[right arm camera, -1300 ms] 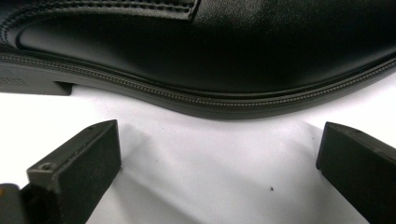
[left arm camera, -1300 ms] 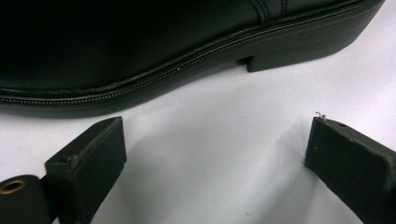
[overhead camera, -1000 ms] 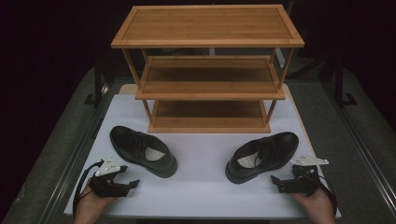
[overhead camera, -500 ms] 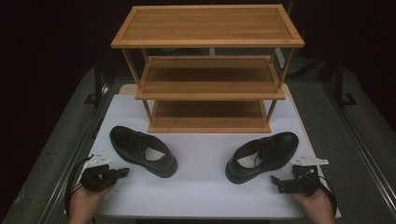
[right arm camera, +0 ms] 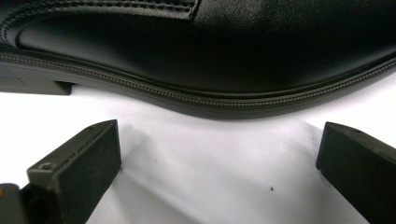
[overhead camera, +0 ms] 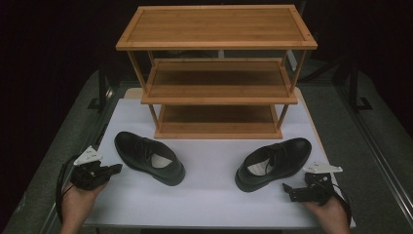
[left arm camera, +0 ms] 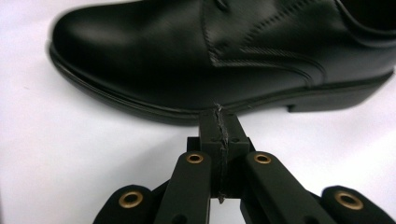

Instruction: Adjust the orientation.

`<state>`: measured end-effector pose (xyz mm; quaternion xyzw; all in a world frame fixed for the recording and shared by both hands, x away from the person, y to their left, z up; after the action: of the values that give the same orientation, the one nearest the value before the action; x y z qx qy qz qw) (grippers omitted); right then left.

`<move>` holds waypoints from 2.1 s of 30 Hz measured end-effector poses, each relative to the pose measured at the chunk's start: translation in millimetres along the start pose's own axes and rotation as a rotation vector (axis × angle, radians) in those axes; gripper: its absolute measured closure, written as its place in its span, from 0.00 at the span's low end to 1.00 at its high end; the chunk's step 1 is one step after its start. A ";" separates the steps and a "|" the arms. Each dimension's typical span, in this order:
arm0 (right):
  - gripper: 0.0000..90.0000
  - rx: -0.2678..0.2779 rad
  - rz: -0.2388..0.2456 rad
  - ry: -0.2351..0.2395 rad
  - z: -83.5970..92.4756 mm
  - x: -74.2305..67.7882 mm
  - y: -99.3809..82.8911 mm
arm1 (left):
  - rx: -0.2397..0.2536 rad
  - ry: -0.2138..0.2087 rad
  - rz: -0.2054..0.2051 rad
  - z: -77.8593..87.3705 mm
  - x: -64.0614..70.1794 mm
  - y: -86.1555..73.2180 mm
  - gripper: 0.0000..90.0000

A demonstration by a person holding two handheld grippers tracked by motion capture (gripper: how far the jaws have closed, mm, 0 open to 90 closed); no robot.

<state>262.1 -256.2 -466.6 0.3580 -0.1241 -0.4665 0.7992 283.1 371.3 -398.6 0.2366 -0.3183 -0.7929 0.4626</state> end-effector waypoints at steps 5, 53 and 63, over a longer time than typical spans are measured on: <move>0.00 0.000 -0.001 0.000 0.0 -0.1 0.0 | 0.018 0.028 0.015 -1.4 -11.7 9.7 1.00; 0.00 0.003 0.000 0.001 -0.1 0.4 -0.2 | -0.037 0.090 0.006 -100.6 -67.8 42.4 1.00; 0.00 0.002 0.000 0.001 -0.1 0.3 -0.1 | -0.021 0.042 -0.002 -99.4 -43.7 41.9 1.00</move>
<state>262.3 -256.4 -466.9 0.3592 -0.1244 -0.4660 0.7989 394.3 366.1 -432.8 0.2488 -0.2998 -0.7915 0.4709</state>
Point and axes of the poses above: each handheld gripper's, and its own axes: z roughly backward along the jaws, y roughly out of its top, x roughly to its right, the point moved 1 cm from there along -z, roughly forward along the jaws, and after that the axes turned 9 degrees about y, right-handed, at the moved point
